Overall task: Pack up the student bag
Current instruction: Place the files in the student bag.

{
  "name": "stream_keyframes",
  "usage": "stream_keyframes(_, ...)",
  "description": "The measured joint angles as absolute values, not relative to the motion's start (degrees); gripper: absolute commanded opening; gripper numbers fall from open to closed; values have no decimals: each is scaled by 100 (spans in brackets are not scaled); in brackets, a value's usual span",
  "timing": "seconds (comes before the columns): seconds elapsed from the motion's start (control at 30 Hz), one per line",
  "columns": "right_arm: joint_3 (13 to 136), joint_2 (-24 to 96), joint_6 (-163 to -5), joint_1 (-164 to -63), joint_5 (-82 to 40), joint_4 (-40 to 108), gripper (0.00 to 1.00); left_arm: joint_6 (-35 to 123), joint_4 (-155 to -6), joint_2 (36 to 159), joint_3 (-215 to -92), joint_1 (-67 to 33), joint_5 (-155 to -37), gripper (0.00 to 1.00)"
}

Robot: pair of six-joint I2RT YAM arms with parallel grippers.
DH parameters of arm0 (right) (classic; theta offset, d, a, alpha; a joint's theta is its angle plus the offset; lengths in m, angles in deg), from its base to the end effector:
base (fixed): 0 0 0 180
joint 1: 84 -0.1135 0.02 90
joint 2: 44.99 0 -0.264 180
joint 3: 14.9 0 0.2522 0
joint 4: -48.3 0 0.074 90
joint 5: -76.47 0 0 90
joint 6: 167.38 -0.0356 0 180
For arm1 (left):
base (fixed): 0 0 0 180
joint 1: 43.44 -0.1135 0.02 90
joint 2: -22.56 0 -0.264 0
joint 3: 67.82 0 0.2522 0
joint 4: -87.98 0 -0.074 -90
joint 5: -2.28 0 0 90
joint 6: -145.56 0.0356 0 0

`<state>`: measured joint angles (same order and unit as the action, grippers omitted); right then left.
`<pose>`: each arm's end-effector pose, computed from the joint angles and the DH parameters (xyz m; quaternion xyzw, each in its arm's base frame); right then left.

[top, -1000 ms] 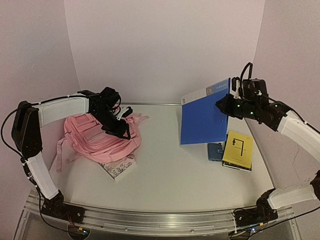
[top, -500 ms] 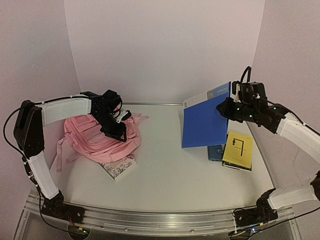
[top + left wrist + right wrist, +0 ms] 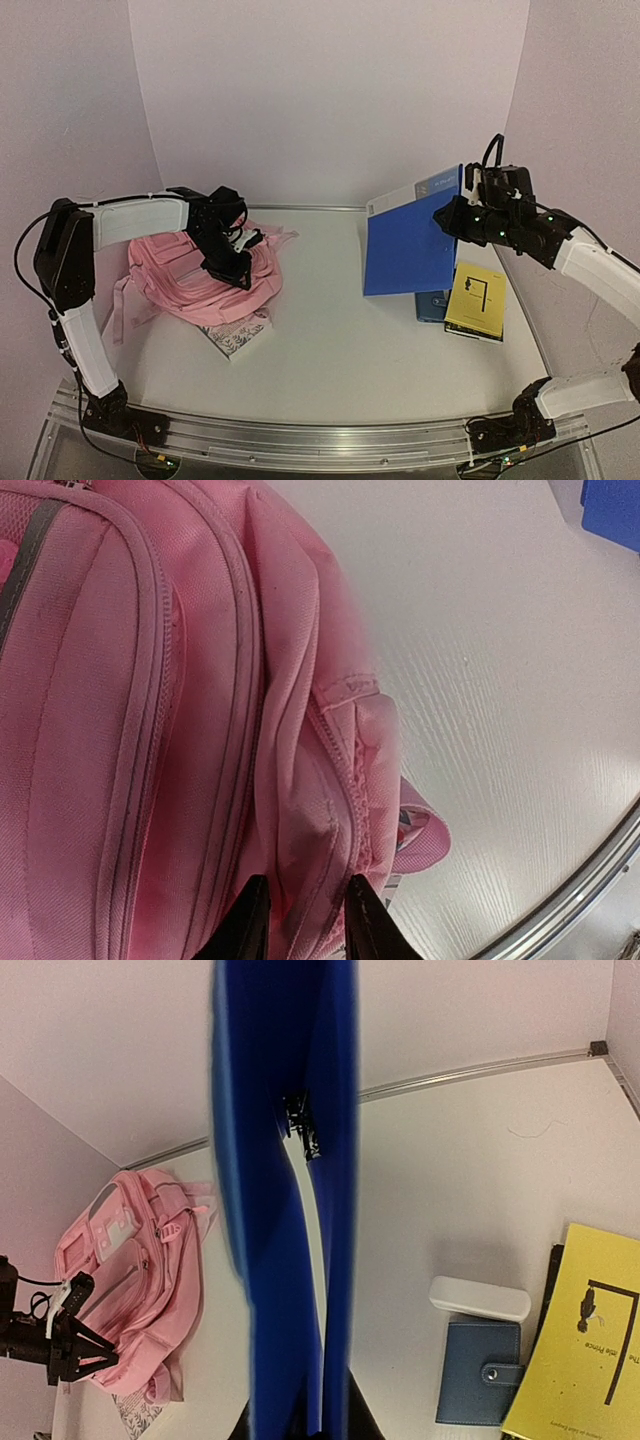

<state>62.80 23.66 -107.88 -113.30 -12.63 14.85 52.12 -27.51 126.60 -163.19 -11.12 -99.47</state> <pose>0.2381 0.1330 0.3538 0.0131 0.8405 0.2643 0.4729 0.3045 -0.2012 0.2274 0.2599 0.9492 -0.1410 0.1074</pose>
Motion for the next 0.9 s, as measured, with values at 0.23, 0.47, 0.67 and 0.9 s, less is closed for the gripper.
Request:
stream_keyframes(0.23, 6267, 2357, -10789, -11330, -1262, 1497, 0, 5231, -2728, 12678, -16320, -1109, -9840, 15)
stream_keyframes(0.47, 6248, 2322, -10792, -11330, -1261, 1517, 0, 5223, -2730, 12678, -16319, -1095, -9754, 1)
stream_keyframes(0.67, 6248, 2302, -10810, -11330, -1263, 1520, 0, 5204, -2731, 12639, -16319, -1090, -9767, 0)
stream_keyframes(0.9, 6248, 2240, -10810, -11330, -1263, 1520, 0, 5182, -2697, 12482, -16371, -1101, -9845, 0)
